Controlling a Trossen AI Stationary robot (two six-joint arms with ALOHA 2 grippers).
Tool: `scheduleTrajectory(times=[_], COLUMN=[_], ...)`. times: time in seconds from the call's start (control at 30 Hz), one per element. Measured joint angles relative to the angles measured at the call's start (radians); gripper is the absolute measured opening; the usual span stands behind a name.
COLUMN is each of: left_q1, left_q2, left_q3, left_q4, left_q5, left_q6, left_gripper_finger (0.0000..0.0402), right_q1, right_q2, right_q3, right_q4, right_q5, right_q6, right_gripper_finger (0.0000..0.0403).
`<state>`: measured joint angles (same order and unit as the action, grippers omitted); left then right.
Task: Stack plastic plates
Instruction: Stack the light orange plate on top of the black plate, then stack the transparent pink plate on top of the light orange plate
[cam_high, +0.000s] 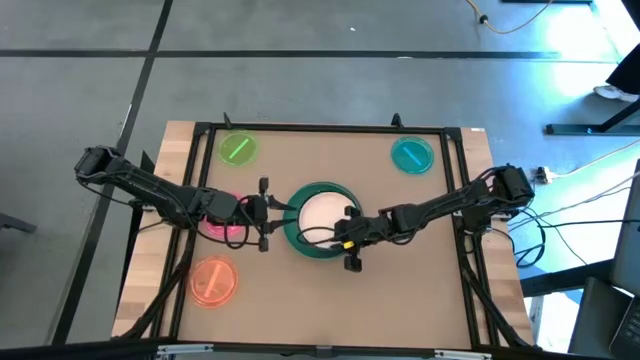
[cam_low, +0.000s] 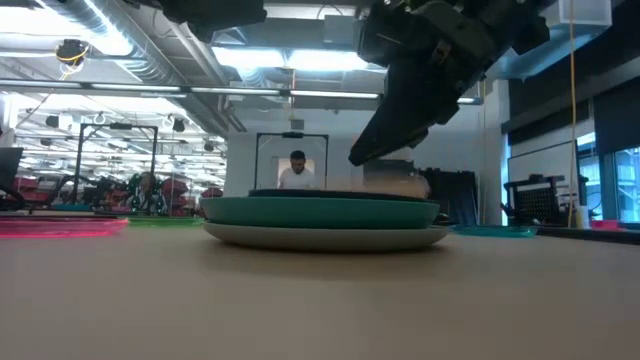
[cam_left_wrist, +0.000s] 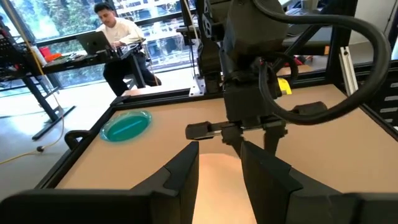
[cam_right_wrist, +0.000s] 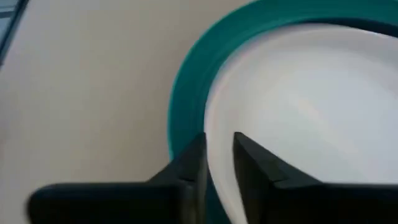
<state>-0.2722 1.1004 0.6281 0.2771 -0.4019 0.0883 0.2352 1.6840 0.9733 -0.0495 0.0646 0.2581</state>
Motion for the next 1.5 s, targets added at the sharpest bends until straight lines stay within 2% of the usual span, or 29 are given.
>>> scheduleTrajectory(times=[0.13, 0.23, 0.4, 0.6, 0.83, 0.97, 1.07, 1.27, 1.4, 1.5], left_q1=[0.0, 0.0, 0.0, -0.001, -0.036, -0.075, -0.108, -0.142, -0.143, -0.142], left_q2=[0.0, 0.0, 0.001, 0.047, 0.074, 0.071, 0.07, 0.072, 0.109, 0.155], left_q3=[0.0, 0.0, 0.0, 0.001, 0.002, 0.051, 0.1, 0.139, 0.132, 0.131], left_q4=[-0.001, -0.007, -0.03, -0.074, -0.317, -0.546, -0.74, -1.056, -1.175, -1.21], left_q5=[0.0, 0.0, 0.0, 0.0, -0.012, -0.004, 0.005, 0.005, 0.04, 0.051], left_q6=[0.0, 0.0, -0.004, -0.081, -0.341, -0.538, -0.69, -0.989, -1.108, -1.134], left_gripper_finger=[0.0114, 0.0114, 0.0114, 0.0114, 0.0114, 0.0114, 0.0114, 0.0114, 0.0114, 0.0114], right_q1=[-0.001, 0.001, 0.03, 0.055, 0.052, 0.053, 0.053, 0.053, 0.053, 0.053], right_q2=[-0.01, -0.048, -0.153, -0.281, -0.4, -0.44, -0.449, -0.439, -0.439, -0.439], right_q3=[0.026, 0.081, 0.091, 0.003, -0.109, -0.135, -0.138, -0.139, -0.14, -0.14], right_q4=[-0.061, -0.142, -0.142, -0.004, 0.152, 0.222, 0.235, 0.188, 0.184, 0.181], right_q5=[-0.053, -0.057, -0.045, -0.052, -0.057, -0.057, -0.06, -0.137, -0.137, -0.126], right_q6=[-0.032, -0.088, -0.238, -0.38, -0.496, -0.578, -0.597, -0.604, -0.604, -0.608], right_gripper_finger=[0.0118, 0.0138, 0.0144, 0.0145, 0.0145, 0.0145, 0.0145, 0.0145, 0.0145, 0.0145])
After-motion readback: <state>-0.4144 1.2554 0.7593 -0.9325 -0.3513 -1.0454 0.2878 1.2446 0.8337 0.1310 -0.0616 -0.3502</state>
